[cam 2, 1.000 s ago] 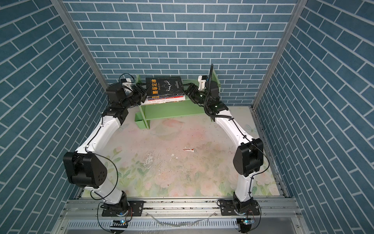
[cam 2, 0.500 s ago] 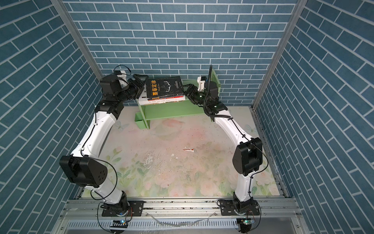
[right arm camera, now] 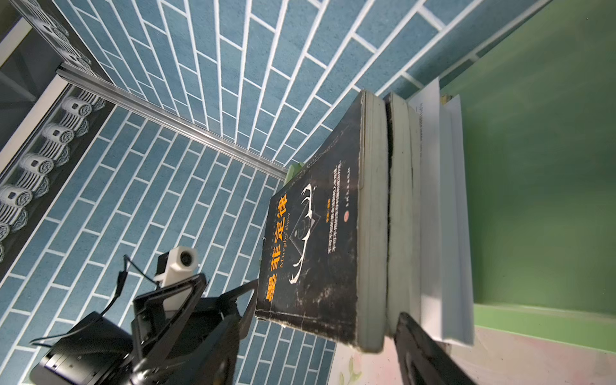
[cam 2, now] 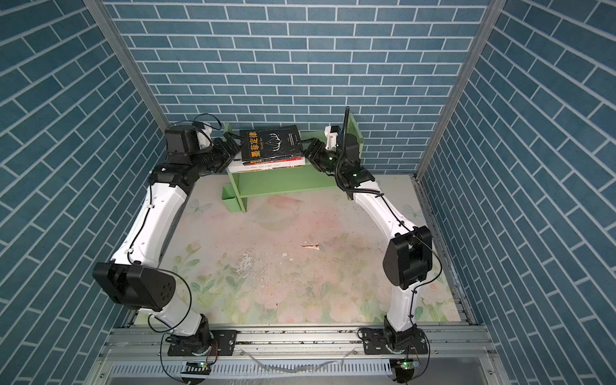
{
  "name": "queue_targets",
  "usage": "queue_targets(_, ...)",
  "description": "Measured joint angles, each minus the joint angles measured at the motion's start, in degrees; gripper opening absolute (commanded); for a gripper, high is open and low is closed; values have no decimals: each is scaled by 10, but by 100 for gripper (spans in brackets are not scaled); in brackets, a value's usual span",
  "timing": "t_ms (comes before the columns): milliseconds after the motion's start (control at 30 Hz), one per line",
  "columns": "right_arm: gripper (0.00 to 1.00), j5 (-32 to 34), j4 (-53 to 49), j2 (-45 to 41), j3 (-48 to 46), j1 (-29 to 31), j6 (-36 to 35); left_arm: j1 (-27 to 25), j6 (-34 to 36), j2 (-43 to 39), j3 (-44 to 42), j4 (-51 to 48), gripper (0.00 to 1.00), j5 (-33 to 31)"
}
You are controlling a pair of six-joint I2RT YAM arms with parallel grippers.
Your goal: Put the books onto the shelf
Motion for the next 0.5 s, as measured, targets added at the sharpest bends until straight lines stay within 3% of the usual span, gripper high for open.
queue_targets(233, 74, 0, -11, 0, 22, -4, -13, -5, 6, -129, -131, -33, 97, 20)
queue_targets(500, 74, 2, -28, 0, 32, -7, -20, -65, -54, -114, -148, 9, 98, 45)
